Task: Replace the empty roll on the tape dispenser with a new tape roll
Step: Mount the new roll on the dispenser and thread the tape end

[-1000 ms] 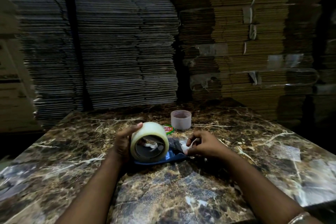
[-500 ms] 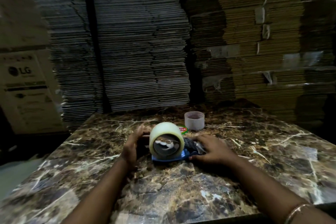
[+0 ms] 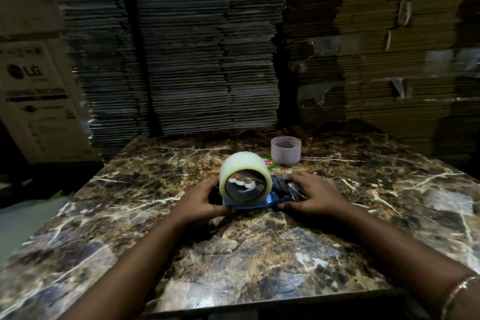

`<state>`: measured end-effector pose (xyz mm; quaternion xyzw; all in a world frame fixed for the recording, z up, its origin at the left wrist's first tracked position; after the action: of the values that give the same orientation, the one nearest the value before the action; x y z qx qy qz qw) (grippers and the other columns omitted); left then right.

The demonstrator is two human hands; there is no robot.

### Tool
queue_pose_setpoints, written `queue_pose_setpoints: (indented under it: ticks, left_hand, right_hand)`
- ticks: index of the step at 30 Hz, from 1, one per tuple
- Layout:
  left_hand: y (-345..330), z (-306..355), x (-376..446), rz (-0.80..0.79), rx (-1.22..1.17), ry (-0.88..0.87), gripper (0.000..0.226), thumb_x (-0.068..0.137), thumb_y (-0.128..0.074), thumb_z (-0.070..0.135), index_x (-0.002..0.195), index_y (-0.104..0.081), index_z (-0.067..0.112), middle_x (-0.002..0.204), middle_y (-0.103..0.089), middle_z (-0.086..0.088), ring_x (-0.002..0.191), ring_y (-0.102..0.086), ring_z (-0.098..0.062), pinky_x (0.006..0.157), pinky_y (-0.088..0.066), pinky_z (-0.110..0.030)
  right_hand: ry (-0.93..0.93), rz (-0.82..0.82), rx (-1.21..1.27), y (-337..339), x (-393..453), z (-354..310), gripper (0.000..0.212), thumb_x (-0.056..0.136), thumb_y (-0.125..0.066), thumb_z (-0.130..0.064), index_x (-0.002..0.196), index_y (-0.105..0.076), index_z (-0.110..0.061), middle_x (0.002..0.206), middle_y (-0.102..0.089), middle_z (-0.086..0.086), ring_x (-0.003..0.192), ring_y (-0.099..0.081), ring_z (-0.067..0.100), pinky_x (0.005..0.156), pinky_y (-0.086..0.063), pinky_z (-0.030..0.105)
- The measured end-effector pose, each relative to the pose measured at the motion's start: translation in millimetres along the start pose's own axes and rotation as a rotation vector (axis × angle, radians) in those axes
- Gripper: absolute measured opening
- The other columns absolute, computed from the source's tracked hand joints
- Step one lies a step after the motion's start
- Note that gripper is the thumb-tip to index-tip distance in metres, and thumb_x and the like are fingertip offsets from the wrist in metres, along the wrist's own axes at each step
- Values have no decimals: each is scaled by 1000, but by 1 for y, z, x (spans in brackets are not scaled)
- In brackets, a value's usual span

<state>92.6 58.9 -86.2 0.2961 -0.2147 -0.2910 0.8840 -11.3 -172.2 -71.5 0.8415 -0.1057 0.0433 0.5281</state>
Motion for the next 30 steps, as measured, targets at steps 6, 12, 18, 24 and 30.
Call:
queue_pose_setpoints:
  ticks: [6, 12, 18, 24, 30]
  left_hand:
    - [-4, 6, -4, -16, -75, -9, 68, 67, -79, 49, 128, -54, 37, 125, -66, 7, 114, -63, -15, 96, -51, -49]
    - [-4, 16, -8, 10, -53, -6, 59, 69, -77, 41, 124, -56, 37, 124, -64, 9, 113, -62, -17, 92, -52, -50]
    - [2, 24, -8, -4, 81, 56, 69, 67, -77, 36, 132, -53, 31, 131, -58, 12, 120, -57, -13, 94, -50, -41]
    - [6, 24, -6, -80, 228, 198, 72, 66, -69, 44, 132, -54, 24, 134, -57, 2, 122, -53, -19, 98, -47, -38]
    - [16, 43, 2, -181, 87, 300, 65, 65, -70, 48, 124, -54, 26, 125, -58, 1, 117, -54, -17, 95, -46, -31]
  right_hand:
    - [-8, 33, 8, 4, -8, -5, 86, 58, -53, -86, 133, -47, -44, 137, -53, -16, 124, -48, 10, 108, -39, 46]
    - [4, 28, -35, 3, -7, -3, 85, 61, -51, -85, 132, -51, -40, 133, -56, -18, 121, -51, 9, 103, -43, 46]
    - [-33, -62, -102, -1, -8, -3, 85, 69, -51, -84, 139, -48, -35, 146, -47, -16, 130, -45, 10, 104, -38, 44]
    - [-83, -234, -129, 2, -5, -12, 80, 76, -54, -74, 140, -46, -27, 148, -45, -8, 126, -44, 15, 91, -18, 26]
    - [-155, -487, -117, 3, -3, -13, 88, 78, -44, -78, 147, -36, -24, 158, -30, -3, 139, -34, 19, 101, -28, 36]
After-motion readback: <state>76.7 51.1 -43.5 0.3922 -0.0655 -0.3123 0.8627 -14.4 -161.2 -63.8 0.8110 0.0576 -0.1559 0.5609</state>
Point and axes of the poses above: each hand's wrist, its own x-axis towards the middle knuckle, its own y-axis out of the back of the hand, z = x × y, the point moved 9 cm from there along x, towards the middle knuckle
